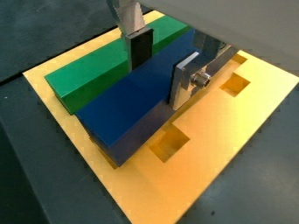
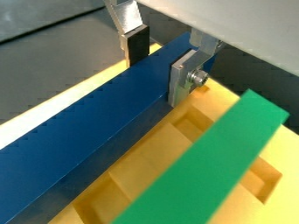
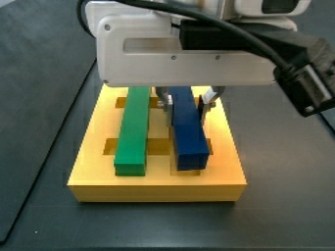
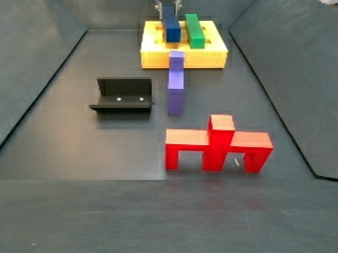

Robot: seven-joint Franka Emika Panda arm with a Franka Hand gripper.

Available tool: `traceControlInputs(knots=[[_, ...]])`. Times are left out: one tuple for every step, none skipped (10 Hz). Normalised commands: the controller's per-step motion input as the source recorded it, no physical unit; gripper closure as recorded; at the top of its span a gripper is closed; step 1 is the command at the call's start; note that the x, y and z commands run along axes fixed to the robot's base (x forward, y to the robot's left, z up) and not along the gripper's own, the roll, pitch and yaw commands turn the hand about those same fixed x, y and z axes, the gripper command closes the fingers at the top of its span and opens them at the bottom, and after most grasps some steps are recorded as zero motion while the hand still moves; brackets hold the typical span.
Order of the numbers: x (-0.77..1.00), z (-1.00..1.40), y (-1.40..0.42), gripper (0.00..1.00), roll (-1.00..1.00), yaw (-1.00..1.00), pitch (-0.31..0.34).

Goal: Pick up the blue object. Move up. Move to above the board. Insert the blue object.
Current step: Insert the blue object.

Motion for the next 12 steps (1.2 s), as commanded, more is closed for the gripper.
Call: traceControlInputs(knots=[[-0.05, -0.03, 0.0, 1.0, -0.11, -0.15, -0.026], [0.14, -0.22, 0.0, 1.0, -0.1, -0.07, -0.027], [0.13, -0.29, 0.0, 1.0, -0.08, -0.06, -0.01], [0.14, -0.28, 0.0, 1.0, -0.08, -0.07, 0.0], [0.09, -0.27, 0.0, 1.0, -0.05, -0.05, 0.0], [0.01, -0.22, 0.0, 1.0, -0.05, -0.05, 0.0], [0.05, -0.24, -0.02, 1.0, -0.08, -0.14, -0.01], [0.09, -0.31, 0.0, 1.0, -0.07, -0.18, -0.013], [0.11, -0.31, 0.0, 1.0, -0.07, -0.17, -0.006], [0.15, -0.32, 0.0, 1.0, -0.06, -0.18, 0.0], [0.0, -0.31, 0.04, 1.0, -0.03, -0.05, 0.0], [0.0, -0.31, 0.06, 1.0, -0.01, -0.01, 0.0]])
